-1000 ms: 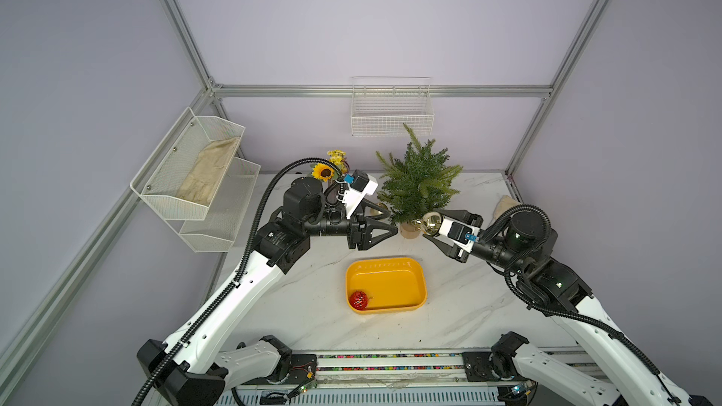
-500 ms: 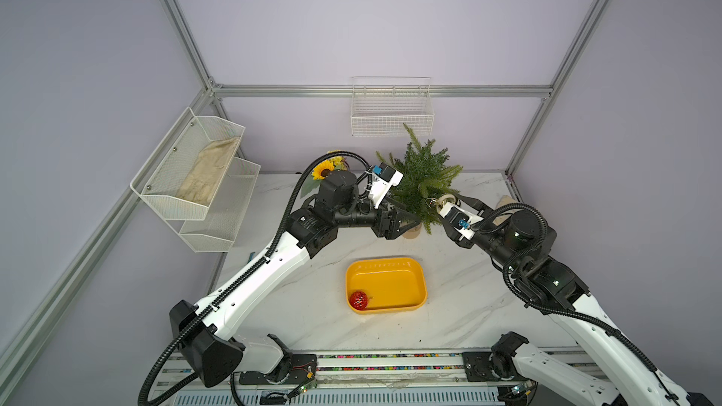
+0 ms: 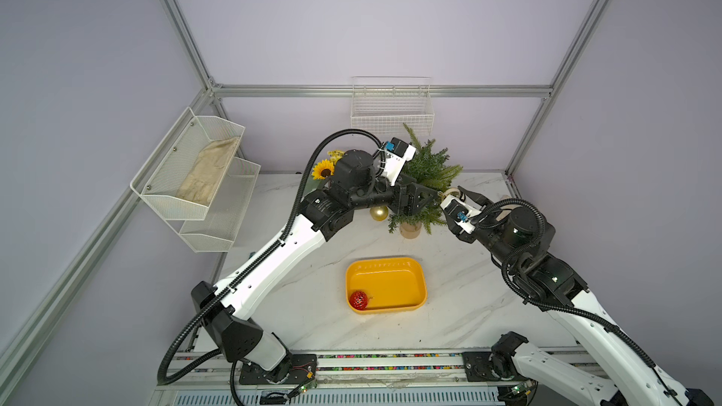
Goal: Decorate the small christmas tree with ornaments
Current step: Hang an ornament on the christmas tree.
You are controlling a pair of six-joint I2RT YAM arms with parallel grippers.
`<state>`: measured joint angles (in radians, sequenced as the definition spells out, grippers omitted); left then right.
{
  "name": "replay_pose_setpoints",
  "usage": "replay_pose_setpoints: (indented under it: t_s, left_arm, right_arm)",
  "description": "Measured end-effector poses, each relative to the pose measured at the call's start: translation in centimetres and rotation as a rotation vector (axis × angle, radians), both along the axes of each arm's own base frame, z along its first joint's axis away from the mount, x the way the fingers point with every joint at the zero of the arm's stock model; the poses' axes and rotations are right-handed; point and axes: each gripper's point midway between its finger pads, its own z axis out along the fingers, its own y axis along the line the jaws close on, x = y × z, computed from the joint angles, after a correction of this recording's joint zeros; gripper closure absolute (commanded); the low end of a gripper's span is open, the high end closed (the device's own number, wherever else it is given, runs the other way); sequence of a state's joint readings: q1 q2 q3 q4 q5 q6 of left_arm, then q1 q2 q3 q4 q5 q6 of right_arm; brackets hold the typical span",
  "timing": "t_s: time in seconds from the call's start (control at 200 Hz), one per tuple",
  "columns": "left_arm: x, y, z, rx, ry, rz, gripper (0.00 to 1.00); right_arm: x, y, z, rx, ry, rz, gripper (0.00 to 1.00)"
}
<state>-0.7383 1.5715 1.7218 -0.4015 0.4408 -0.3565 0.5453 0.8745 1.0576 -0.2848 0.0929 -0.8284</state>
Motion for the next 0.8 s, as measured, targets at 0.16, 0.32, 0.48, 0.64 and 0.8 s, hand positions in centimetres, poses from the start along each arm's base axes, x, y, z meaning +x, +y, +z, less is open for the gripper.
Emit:
replay_pose_setpoints:
  t_s: [0.16, 0.32, 0.48, 0.64, 0.8]
  left_arm:
    - [1.1, -1.2, -3.9, 0.102, 0.059, 0.040, 0.23]
    - [1.8, -0.5, -4.8, 0.154, 0.044, 0.099, 0.33]
    - [2.3, 0.3, -4.8, 0.179, 0.025, 0.145, 0.41]
    - [2.2, 1.0, -4.2, 0.179, 0.008, 0.169, 0.45]
    - [1.6, 1.7, -4.5, 0.181, 0.013, 0.173, 0.40]
  right_arm:
    - [0.2, -0.4, 0.0, -0.002, -0.001, -0.026, 0.81]
    - [0.2, -0.4, 0.0, 0.002, 0.003, -0.025, 0.82]
    - [-0.2, -0.1, -0.4, 0.018, 0.027, -0.003, 0.82]
    - [-0.6, 0.6, -0.9, 0.045, 0.059, 0.041, 0.84]
    - [-0.6, 1.3, -2.2, 0.052, 0.112, 0.069, 0.85]
